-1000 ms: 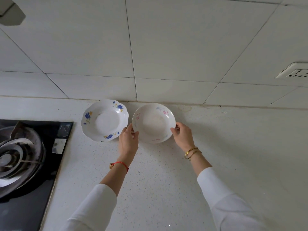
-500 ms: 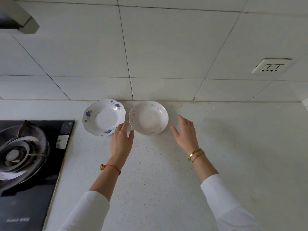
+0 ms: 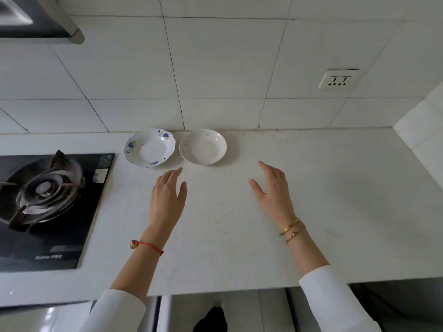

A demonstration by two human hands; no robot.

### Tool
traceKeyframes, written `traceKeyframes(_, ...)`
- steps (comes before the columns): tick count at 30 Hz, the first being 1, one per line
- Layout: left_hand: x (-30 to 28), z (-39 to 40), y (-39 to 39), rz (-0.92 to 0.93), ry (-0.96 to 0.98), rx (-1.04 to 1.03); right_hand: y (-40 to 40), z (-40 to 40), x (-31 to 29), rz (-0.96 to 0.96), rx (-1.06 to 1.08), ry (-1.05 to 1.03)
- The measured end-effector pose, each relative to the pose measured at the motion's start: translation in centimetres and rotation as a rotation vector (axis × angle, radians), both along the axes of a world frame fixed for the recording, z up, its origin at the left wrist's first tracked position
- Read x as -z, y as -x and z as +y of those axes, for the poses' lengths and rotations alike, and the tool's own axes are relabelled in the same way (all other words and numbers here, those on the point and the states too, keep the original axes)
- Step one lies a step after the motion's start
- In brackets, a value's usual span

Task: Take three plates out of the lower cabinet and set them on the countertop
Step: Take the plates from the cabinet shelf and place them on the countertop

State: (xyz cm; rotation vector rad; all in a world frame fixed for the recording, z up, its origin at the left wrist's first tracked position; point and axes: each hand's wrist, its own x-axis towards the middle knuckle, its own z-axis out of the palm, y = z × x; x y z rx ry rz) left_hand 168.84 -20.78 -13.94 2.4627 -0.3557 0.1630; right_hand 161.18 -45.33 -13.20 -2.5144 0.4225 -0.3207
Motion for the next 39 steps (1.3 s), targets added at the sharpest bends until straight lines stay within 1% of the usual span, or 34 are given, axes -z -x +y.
traceKeyframes(11, -2.7, 1.1, 17.4, -0.092, 0.060, -0.011, 17.8, 0.8, -1.1, -0.031, -0.058, 0.003)
traceKeyframes(18, -2.7, 1.5, 28.1, -0.087, 0.090, -0.018, 28.1, 1.4, -0.8, -0.030, -0.076, -0.018)
traceKeyframes(23, -2.7, 2.0, 33.7, -0.064, 0.095, -0.022, 33.7, 1.6, -0.7, -0.024, -0.082, -0.026)
traceKeyframes(26, -2.4, 2.1, 35.8, -0.049, 0.087, -0.026, 35.8, 1.4, -0.3, -0.012, -0.087, -0.028)
traceKeyframes(30, -1.5, 1.9, 36.6, -0.004, 0.088, -0.031, 37.2, 1.0, 0.5, 0.015, -0.050, -0.056)
traceKeyframes(35, 0.4, 1.1, 36.1, 0.053, 0.073, -0.013, 37.3, 0.4, 2.3, 0.029, -0.004, -0.078)
traceKeyframes(39, 3.2, -0.6, 35.2, 0.069, 0.094, 0.030, 36.5, -0.5, 5.0, 0.035, 0.023, -0.080)
